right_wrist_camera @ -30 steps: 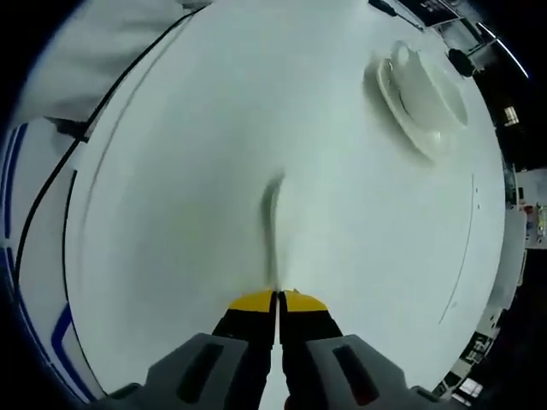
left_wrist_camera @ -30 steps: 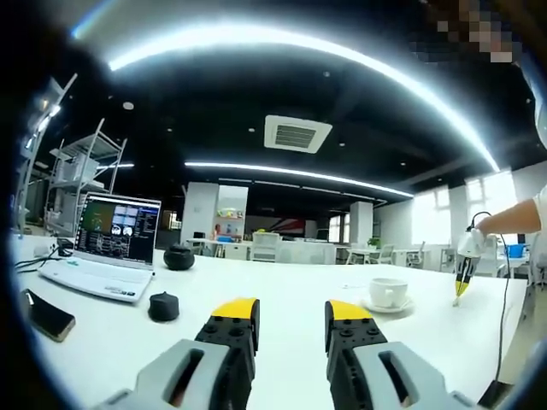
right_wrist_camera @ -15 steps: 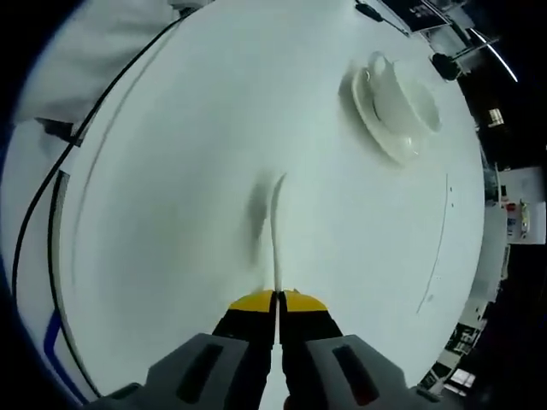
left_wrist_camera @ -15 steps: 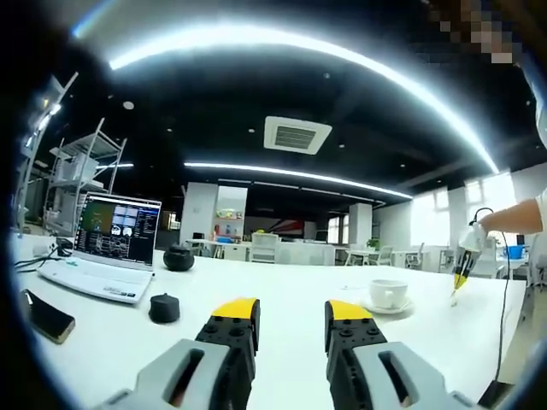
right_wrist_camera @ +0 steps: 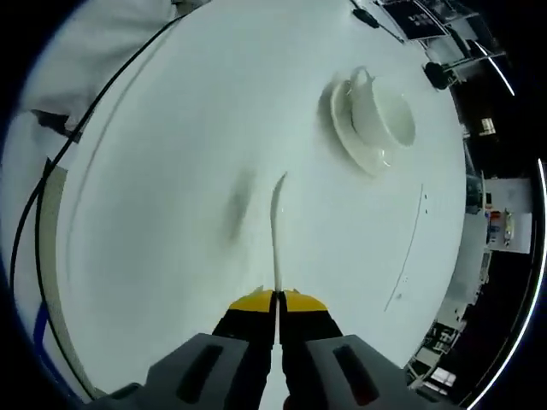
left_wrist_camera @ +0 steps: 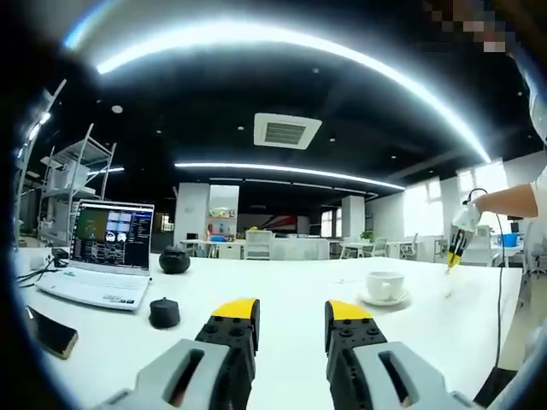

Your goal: Tidy tabletop coffee trays, cups and spoons，present forward

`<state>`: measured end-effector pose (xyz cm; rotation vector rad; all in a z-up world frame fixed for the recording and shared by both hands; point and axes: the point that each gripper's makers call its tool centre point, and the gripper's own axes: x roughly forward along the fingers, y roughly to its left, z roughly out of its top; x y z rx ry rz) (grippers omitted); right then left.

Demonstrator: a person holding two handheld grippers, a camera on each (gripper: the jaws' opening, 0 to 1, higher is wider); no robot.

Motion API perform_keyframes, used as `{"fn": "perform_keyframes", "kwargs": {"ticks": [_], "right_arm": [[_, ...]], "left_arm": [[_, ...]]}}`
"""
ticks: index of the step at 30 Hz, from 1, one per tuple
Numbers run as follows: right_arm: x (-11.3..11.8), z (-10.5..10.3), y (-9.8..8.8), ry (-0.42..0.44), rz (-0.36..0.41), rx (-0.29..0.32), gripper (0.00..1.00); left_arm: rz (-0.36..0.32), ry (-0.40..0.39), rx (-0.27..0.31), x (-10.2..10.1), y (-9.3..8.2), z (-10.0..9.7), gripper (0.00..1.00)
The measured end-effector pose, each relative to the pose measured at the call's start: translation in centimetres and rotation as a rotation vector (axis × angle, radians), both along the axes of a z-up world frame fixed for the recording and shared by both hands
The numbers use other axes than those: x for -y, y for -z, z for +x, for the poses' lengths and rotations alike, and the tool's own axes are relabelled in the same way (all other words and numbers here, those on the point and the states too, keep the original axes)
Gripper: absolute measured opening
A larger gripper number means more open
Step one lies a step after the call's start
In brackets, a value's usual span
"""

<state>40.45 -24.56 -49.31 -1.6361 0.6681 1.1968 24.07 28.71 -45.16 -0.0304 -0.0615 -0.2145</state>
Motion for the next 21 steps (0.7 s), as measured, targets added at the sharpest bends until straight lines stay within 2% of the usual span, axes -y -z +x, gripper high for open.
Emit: {"fn": "perform_keyframes", "kwargs": {"ticks": [1, 2, 7, 14, 21], "right_arm": [[-0.1, 0.3, -0.4, 0.000, -0.001, 0.013, 0.03], [-0.3, 0.9, -1.2, -0.019, -0.009, 0.053, 0.03], [-1.6, 2.0, -3.6, -0.038, -0.011, 0.119, 0.03], [-3.7, 2.4, -5.5, -0.080, -0.043, 0.169, 0.03], [-6.6, 3.3, -7.3, -0.155, -0.085, 0.266, 0.03]], "left_arm": [[0.006, 0.006, -0.002, 0.1, 0.0, 0.0, 0.32], [0.009, 0.010, -0.004, 0.2, 0.0, 0.0, 0.32], [0.028, 0.041, -0.019, 0.7, 0.0, -0.1, 0.32], [0.037, 0.064, -0.030, 1.0, -0.1, -0.2, 0.32], [0.034, 0.082, -0.046, 1.2, 0.1, -0.2, 0.32]]}}
